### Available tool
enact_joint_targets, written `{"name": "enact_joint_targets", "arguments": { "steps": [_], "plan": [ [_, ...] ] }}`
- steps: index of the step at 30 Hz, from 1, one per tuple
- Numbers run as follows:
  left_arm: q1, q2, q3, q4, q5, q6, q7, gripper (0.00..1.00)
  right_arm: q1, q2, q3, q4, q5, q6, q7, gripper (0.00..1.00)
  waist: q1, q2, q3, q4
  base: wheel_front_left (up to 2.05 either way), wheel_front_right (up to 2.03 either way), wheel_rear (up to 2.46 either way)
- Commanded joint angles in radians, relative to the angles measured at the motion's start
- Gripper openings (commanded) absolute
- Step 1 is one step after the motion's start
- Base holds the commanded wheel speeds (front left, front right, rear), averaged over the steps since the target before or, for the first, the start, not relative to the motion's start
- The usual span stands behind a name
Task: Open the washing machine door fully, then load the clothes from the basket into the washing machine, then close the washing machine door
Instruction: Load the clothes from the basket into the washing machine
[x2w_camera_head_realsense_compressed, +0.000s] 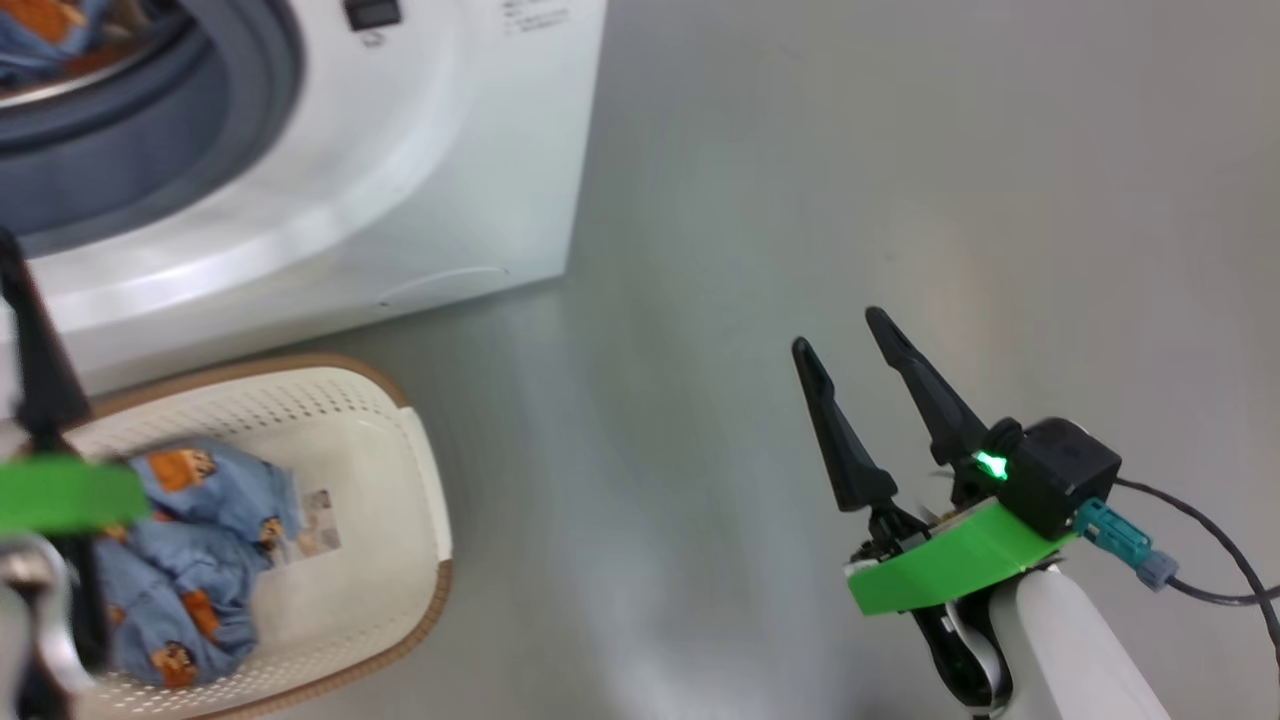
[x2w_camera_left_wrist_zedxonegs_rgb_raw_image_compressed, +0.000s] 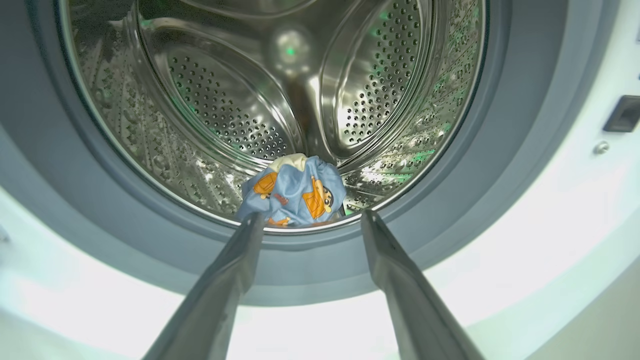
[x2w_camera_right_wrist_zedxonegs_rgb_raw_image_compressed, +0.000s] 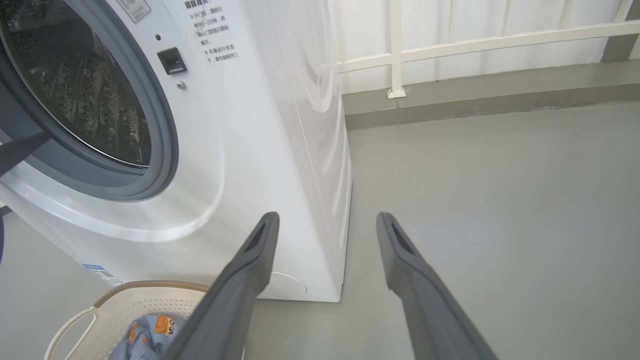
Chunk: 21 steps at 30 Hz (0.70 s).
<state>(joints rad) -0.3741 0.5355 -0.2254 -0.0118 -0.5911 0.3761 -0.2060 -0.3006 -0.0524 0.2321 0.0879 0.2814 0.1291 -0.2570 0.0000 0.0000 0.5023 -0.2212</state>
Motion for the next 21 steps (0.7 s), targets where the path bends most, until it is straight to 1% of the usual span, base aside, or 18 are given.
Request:
{"name": "enact_joint_targets", "arguments": {
  "steps": [1, 3, 6, 7, 11, 17, 21],
  "plan": [
    [0.016, 0.034, 0.038, -0.035, 0.008, 0.011, -0.011, 1.0, 0.031, 0.002, 0.013, -0.019, -0.013, 0.002, -0.005, 1.0, 0.0, 0.0, -0.06, 0.055, 0.0, 0.0, 0.0],
    [0.084, 0.022, 0.032, -0.081, 0.018, 0.033, -0.02, 1.0, 0.045, 0.002, 0.002, -0.014, -0.025, 0.002, -0.005, 1.0, 0.0, 0.0, -0.085, 0.072, 0.0, 0.0, 0.0],
    [0.167, -0.002, 0.021, -0.133, 0.021, 0.055, -0.029, 1.0, 0.065, 0.002, -0.013, -0.008, -0.046, 0.002, -0.005, 1.0, 0.0, 0.0, -0.122, 0.098, 0.0, 0.0, 0.0],
    [0.211, -0.02, 0.013, -0.152, 0.018, 0.06, -0.034, 1.0, 0.078, 0.002, -0.022, -0.005, -0.059, 0.002, -0.005, 1.0, 0.0, 0.0, -0.147, 0.114, 0.0, 0.0, 0.0],
    [0.292, -0.051, -0.001, -0.163, 0.021, 0.068, -0.043, 1.0, 0.107, 0.002, -0.031, 0.0, -0.077, 0.002, -0.004, 1.0, 0.0, 0.0, -0.202, 0.138, 0.0, 0.0, 0.0],
    [0.384, -0.086, -0.034, -0.16, 0.034, 0.058, -0.05, 1.0, 0.165, 0.001, -0.052, -0.016, -0.093, 0.002, 0.019, 1.0, 0.0, 0.0, -0.291, 0.171, 0.0, 0.0, 0.0],
    [0.42, -0.097, -0.067, -0.149, 0.041, 0.034, -0.052, 1.0, 0.21, 0.0, -0.059, -0.046, -0.099, 0.002, 0.042, 1.0, 0.0, 0.0, -0.342, 0.187, 0.0, 0.0, 0.0]
  ]
}}
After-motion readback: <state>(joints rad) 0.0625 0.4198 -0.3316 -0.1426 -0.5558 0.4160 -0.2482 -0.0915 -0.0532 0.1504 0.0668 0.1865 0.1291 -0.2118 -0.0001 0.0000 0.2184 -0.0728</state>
